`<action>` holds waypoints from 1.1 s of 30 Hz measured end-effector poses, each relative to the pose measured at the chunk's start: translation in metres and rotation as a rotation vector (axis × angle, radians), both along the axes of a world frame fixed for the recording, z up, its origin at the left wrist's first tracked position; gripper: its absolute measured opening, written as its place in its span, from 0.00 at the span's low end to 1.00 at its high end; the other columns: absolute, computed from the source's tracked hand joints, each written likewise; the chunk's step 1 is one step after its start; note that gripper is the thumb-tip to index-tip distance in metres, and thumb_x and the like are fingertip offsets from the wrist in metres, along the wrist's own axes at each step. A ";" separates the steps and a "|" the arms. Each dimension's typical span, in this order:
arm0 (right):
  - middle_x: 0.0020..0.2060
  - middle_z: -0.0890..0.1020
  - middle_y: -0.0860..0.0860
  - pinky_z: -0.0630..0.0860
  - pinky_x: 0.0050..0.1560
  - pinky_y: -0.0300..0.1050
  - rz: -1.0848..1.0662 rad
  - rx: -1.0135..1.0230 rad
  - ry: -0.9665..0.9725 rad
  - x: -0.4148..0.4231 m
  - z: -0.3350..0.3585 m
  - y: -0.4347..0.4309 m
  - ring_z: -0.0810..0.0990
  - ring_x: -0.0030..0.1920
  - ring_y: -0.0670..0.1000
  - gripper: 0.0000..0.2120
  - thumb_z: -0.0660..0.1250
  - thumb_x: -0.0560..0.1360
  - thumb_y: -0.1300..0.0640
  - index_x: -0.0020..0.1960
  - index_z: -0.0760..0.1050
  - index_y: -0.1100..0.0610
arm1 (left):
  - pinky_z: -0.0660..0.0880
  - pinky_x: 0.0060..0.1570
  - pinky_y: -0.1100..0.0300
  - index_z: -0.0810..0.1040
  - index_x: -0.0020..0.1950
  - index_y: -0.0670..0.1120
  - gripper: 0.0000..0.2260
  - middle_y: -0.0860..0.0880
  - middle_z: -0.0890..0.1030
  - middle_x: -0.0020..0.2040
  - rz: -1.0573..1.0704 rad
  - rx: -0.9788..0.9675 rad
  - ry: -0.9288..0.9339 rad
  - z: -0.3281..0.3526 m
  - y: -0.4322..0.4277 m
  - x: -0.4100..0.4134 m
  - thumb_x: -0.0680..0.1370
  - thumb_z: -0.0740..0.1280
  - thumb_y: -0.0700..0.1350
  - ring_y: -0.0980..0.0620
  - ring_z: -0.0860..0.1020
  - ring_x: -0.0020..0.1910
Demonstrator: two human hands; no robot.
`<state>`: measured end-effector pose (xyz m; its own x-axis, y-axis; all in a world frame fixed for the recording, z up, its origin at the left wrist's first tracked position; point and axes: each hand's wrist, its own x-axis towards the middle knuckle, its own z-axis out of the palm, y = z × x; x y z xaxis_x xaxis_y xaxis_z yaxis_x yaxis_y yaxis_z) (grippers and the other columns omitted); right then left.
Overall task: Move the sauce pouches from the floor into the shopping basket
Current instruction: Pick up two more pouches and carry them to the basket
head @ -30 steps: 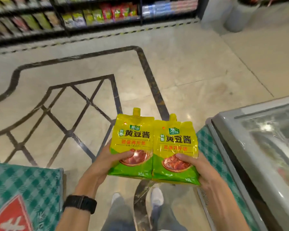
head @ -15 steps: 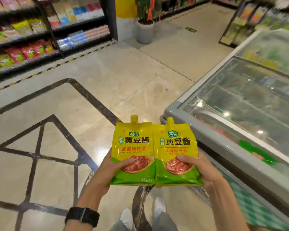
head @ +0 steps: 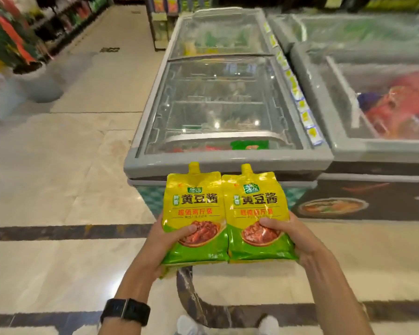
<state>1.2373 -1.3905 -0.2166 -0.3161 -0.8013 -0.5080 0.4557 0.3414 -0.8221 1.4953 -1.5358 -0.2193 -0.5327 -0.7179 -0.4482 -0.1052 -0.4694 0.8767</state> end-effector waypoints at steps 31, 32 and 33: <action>0.52 0.85 0.61 0.83 0.47 0.54 -1.133 -0.024 -0.069 -0.302 -0.022 0.406 0.85 0.49 0.61 0.49 0.87 0.40 0.51 0.60 0.78 0.59 | 0.82 0.45 0.51 0.78 0.65 0.42 0.51 0.40 0.85 0.55 -1.122 0.029 -0.012 -0.031 0.261 -0.589 0.45 0.87 0.55 0.41 0.85 0.52; 0.52 0.85 0.61 0.84 0.44 0.52 -1.169 -0.019 -0.074 -0.316 -0.023 0.407 0.86 0.48 0.61 0.49 0.87 0.39 0.51 0.60 0.78 0.60 | 0.81 0.47 0.50 0.78 0.65 0.43 0.52 0.41 0.86 0.55 -1.148 0.023 -0.024 -0.033 0.261 -0.614 0.44 0.87 0.55 0.41 0.85 0.52; 0.52 0.85 0.61 0.84 0.42 0.50 -1.197 -0.017 -0.075 -0.329 -0.023 0.408 0.86 0.47 0.60 0.50 0.87 0.39 0.51 0.60 0.78 0.60 | 0.81 0.48 0.49 0.77 0.66 0.44 0.53 0.41 0.86 0.55 -1.177 0.019 -0.029 -0.034 0.263 -0.636 0.43 0.87 0.55 0.41 0.85 0.53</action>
